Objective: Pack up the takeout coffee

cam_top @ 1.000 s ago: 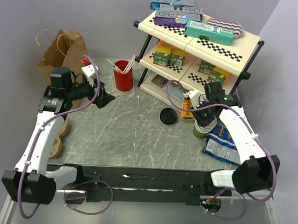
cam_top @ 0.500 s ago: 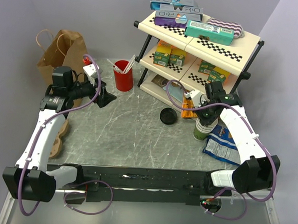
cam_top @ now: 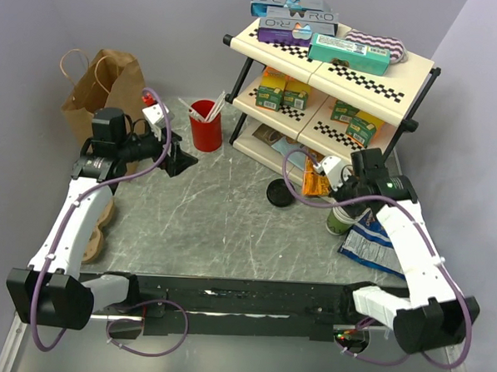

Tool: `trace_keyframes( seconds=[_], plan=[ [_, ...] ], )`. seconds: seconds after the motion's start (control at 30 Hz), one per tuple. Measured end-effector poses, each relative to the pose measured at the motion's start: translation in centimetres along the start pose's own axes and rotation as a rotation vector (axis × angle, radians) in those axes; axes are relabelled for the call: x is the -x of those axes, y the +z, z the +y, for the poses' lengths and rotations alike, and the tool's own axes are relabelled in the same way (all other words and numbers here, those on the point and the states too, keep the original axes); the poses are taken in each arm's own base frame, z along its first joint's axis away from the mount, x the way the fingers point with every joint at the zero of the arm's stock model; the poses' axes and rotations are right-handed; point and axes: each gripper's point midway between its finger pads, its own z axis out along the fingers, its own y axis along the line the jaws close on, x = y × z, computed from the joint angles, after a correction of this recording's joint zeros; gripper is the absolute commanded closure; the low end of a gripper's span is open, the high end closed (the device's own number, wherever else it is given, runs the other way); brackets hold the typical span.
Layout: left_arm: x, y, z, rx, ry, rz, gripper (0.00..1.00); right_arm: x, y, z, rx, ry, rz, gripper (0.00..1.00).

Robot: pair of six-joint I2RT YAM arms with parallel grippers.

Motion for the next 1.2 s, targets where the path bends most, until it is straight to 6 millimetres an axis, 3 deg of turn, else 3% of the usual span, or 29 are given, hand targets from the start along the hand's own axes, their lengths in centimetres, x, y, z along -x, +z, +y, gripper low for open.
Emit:
trace_keyframes(
  seconds=[0.27, 1.2],
  plan=[
    [0.0, 0.3, -0.2, -0.014, -0.001, -0.001, 0.02, 0.7, -1.5, -0.2, -0.056, -0.034, -0.08, 1.0],
    [-0.7, 0.8, -0.6, -0.034, -0.016, 0.01, 0.02, -0.1, -0.6, 1.8, 0.012, -0.182, -0.072, 1.0]
  ],
)
